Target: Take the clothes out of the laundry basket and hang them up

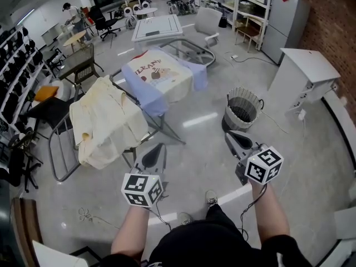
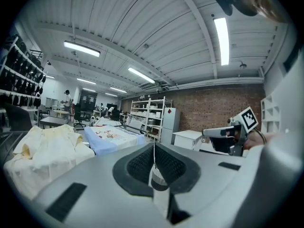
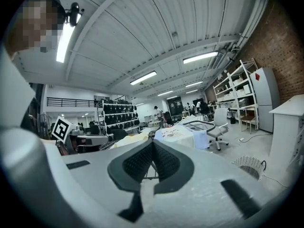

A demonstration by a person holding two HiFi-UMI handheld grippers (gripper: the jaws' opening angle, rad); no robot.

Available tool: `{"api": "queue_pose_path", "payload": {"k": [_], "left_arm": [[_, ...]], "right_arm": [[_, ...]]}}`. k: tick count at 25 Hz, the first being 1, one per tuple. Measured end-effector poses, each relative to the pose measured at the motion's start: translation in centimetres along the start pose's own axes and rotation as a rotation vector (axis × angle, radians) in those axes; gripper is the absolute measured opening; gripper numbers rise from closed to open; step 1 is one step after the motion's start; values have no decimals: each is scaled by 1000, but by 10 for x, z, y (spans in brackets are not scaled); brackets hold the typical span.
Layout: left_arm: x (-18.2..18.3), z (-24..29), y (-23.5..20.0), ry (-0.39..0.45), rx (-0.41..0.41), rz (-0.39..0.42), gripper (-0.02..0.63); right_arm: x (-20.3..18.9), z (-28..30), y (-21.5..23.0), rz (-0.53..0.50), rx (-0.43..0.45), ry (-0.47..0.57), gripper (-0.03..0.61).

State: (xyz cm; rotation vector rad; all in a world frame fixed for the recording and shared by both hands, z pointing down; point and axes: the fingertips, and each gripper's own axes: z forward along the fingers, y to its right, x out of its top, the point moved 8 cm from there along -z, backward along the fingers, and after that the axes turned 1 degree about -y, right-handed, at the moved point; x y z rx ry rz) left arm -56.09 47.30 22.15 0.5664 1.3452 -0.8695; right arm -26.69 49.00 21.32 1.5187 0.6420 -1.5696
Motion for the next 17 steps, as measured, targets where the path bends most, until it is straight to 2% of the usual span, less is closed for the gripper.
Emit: {"api": "queue_pose_path", "payload": {"k": [17], "left_arm": [[-7, 2, -16, -8, -10, -6, 10]], "right_arm": [[-7, 13, -6, 11, -18, 7, 5]]}}
